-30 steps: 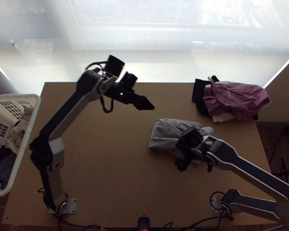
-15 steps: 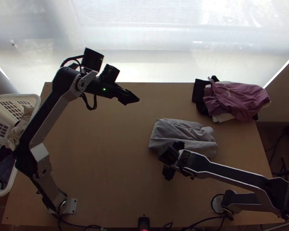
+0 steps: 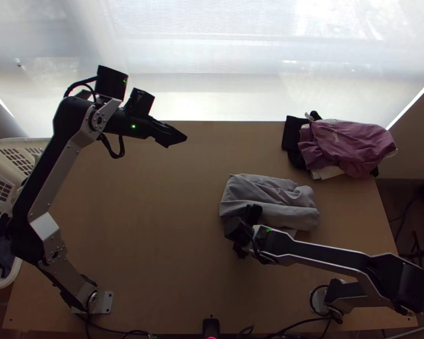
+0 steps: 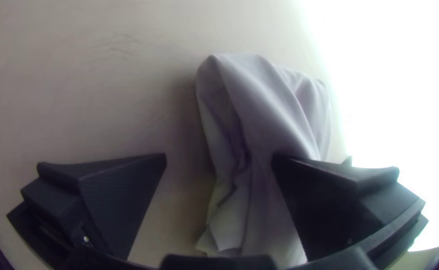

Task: Fold the t-shirt

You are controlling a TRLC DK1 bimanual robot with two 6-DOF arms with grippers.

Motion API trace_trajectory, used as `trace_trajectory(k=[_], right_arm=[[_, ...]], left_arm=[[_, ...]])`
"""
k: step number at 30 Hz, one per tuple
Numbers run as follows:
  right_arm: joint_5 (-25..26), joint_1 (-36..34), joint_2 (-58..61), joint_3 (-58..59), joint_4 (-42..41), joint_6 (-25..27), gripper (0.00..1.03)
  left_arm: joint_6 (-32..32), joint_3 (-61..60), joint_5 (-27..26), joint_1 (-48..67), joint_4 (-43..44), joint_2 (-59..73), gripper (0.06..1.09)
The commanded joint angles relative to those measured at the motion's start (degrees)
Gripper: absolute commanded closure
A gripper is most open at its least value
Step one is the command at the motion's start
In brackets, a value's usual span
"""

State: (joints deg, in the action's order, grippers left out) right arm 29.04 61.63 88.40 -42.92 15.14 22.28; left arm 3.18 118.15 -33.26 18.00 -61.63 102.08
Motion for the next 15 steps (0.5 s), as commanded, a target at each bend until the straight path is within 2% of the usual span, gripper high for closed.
trace_trajectory(k=[1, 6, 15], right_arm=[[3.1, -2.5, 2.8, 0.6, -4.9, 5.8, 0.05], [5.2, -4.1, 2.8, -0.5, -7.6, 10.4, 0.05], [6.8, -3.5, 2.7, -2.0, -7.8, 11.3, 0.05]], left_arm=[[0.9, -0.4, -0.1, -3.1, 0.2, -1.4, 0.11], [1.0, -0.3, -0.1, -4.7, 0.3, -2.7, 0.11], [1.8, -1.3, -0.8, -5.7, 0.1, -3.3, 0.11]])
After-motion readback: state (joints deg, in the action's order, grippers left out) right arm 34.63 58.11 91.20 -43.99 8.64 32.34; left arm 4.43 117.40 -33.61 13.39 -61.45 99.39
